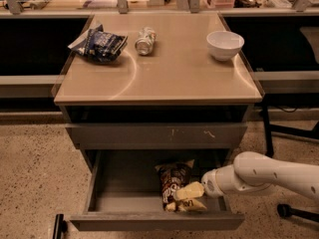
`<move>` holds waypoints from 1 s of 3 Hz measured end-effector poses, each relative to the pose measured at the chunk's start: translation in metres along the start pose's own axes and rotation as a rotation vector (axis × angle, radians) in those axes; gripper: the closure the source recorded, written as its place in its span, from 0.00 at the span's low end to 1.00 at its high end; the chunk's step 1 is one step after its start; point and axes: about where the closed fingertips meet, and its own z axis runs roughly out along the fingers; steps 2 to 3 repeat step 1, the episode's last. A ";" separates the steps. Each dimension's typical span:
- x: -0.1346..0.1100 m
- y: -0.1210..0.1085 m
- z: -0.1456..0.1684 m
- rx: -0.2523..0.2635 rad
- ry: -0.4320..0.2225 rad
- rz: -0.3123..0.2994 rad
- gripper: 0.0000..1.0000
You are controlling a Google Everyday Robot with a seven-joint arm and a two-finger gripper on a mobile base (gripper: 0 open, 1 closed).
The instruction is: Place brown chip bag into middle drawer
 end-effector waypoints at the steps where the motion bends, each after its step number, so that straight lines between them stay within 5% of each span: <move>1: 0.000 0.000 0.000 0.000 0.000 0.000 0.00; 3: 0.000 0.000 0.000 0.000 0.000 0.000 0.00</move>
Offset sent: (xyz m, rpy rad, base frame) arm 0.0000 0.0000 0.0000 0.0000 0.0000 0.0000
